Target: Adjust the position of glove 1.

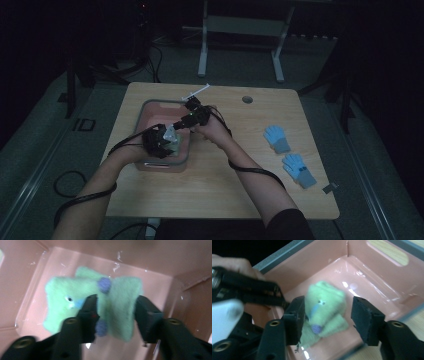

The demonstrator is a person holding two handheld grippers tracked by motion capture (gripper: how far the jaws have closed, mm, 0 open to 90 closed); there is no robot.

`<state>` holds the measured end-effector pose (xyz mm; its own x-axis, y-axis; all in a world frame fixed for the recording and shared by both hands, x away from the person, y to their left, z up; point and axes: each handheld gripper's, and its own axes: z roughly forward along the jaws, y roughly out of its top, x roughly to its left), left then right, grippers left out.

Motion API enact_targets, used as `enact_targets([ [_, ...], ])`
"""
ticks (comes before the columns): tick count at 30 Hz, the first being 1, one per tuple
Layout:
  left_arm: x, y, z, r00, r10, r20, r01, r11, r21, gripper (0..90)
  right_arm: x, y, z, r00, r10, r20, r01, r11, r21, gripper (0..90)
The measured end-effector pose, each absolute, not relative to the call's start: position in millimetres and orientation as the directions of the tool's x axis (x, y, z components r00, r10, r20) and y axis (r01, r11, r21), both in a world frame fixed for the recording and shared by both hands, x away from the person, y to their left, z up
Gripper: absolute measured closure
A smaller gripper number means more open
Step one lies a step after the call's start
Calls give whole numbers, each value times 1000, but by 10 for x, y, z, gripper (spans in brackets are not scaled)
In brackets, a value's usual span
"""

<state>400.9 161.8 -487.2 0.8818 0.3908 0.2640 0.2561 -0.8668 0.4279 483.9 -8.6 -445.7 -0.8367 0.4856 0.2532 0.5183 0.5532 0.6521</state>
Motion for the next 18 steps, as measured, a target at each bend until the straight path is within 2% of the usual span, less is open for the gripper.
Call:
enact_targets([
  [6, 4005, 1647, -4759, 853, 470, 229, 327, -822, 467, 200, 4745, -343, -4395, -841, 476, 256, 509, 539, 670, 341],
  [9, 3996, 1631, -4700, 843, 493, 215, 350, -807, 477, 145, 4695, -473, -4390, -849, 465, 251, 496, 537, 682, 276],
  [11, 3980, 1604, -4656, 834, 504, 226, 350, -798, 491, 141, 4664, -566, -4384, -853, 461, 244, 487, 535, 691, 240],
  [18, 3922, 1447, -4486, 817, 535, 215, 349, -756, 554, 74, 4609, -838, -4370, -849, 481, 221, 481, 525, 703, 237],
])
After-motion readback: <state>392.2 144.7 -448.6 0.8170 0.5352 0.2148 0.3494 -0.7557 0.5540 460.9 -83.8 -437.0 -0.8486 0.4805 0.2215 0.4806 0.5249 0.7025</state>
